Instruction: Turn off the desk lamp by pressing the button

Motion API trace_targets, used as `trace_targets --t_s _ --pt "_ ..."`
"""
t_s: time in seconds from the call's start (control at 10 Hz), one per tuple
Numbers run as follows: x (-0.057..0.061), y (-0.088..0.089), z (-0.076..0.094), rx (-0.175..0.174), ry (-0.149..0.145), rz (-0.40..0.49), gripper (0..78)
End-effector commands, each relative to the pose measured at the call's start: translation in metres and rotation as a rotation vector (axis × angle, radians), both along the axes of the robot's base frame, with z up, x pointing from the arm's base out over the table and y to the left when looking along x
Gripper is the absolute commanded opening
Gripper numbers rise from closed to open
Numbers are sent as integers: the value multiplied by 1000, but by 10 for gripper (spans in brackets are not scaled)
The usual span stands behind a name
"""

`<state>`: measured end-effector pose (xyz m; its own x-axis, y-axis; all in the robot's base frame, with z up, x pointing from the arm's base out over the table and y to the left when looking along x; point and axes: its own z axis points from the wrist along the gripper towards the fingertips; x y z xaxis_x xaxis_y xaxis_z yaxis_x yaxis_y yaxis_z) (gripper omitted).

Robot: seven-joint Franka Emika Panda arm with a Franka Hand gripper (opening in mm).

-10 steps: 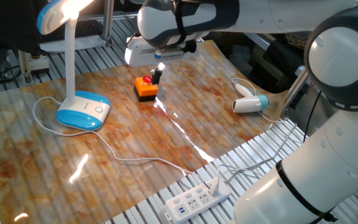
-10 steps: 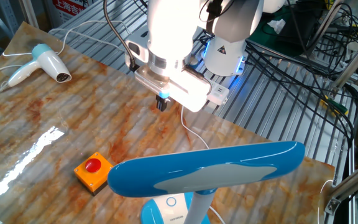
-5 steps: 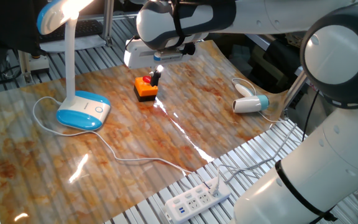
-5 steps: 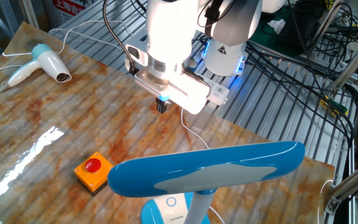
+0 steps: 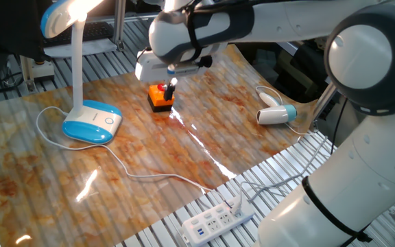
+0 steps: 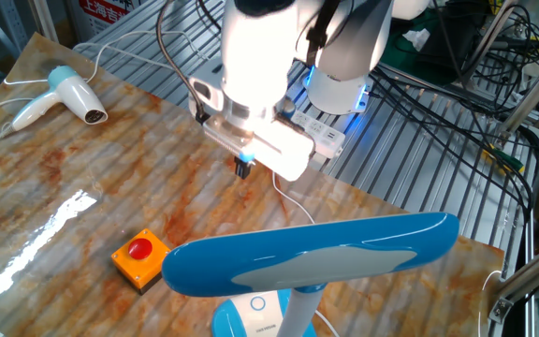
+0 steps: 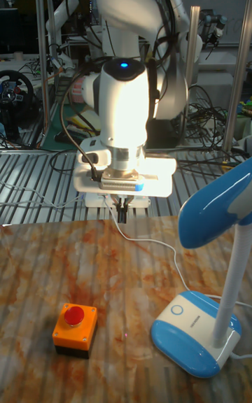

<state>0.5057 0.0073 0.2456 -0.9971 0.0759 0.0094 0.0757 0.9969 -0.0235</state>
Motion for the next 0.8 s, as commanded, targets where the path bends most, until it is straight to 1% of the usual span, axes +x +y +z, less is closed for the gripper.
trace_targets --t_s 0.1,0.3,0.5,0.6,0.7,0.8 --pt "2 2 -6 -3 -5 -9 0" --pt "3 2 -19 -6 -13 -4 0" --pt "4 2 -27 -2 -7 23 0" --pt "4 1 -28 -2 -5 30 0" --pt "3 2 -28 -2 7 51 0" --pt "3 5 -27 -2 9 55 0"
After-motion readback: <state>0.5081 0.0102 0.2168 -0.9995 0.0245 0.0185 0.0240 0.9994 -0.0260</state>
